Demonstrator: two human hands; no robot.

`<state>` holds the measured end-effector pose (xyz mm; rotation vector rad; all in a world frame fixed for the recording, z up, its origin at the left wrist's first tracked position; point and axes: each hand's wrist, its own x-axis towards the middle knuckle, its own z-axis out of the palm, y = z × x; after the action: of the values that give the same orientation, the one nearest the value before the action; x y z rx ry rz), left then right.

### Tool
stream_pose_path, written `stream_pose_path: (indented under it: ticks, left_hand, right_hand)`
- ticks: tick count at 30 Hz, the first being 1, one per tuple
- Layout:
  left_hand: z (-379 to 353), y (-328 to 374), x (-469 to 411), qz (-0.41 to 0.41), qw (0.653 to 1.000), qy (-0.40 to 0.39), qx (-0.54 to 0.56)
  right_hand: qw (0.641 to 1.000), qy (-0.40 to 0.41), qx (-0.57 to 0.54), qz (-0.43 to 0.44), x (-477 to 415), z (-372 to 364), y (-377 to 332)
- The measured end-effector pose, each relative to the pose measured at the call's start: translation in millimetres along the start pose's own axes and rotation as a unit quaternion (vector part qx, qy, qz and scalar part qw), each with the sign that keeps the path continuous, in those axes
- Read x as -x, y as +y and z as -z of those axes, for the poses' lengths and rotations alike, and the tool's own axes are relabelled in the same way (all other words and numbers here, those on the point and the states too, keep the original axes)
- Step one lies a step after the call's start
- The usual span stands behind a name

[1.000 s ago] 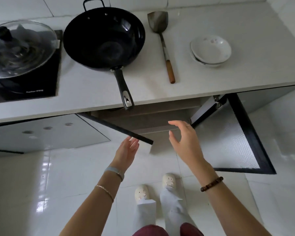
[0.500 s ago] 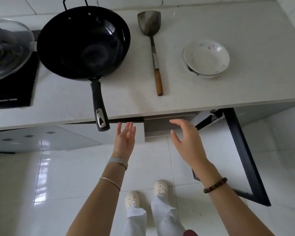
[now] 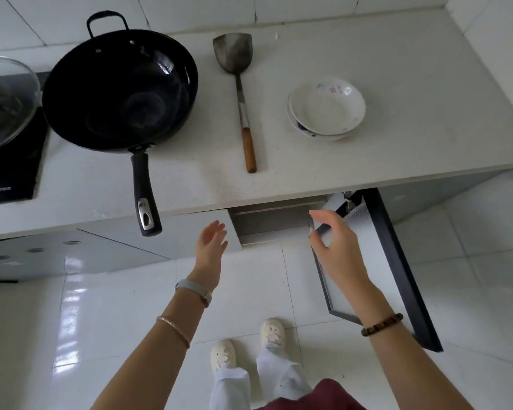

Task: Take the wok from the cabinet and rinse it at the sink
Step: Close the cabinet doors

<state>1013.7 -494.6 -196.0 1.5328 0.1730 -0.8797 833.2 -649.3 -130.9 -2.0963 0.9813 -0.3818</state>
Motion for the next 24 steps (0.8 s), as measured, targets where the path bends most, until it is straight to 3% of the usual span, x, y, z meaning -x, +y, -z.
stream_pose_path:
  ticks: [4,9,15,24]
  left_hand:
    - [-28.9,4.4,33.4,-0.070,0.983,-0.060,-0.160]
    - [-65.2,18.1,57.2,-0.224,0.917,-0.116,-0.309]
    - [-104.5,20.4,77.4,-0.318,0.849,-0.136,-0.399]
    - [-142.5,9.9,102.5,-0.412,0.753,-0.189,-0.477]
  right_hand:
    - [0.995,0.024,-0.021,-0.091,24.7,33.6,31.7]
    - [0.978,0.061,-0.002,-0.199,62.7,76.5,81.7]
    - [0.947,0.089,0.028,-0.308,102.7,118.6,123.1]
    - [0.914,0.010,0.093,-0.394,112.3,113.4,157.7]
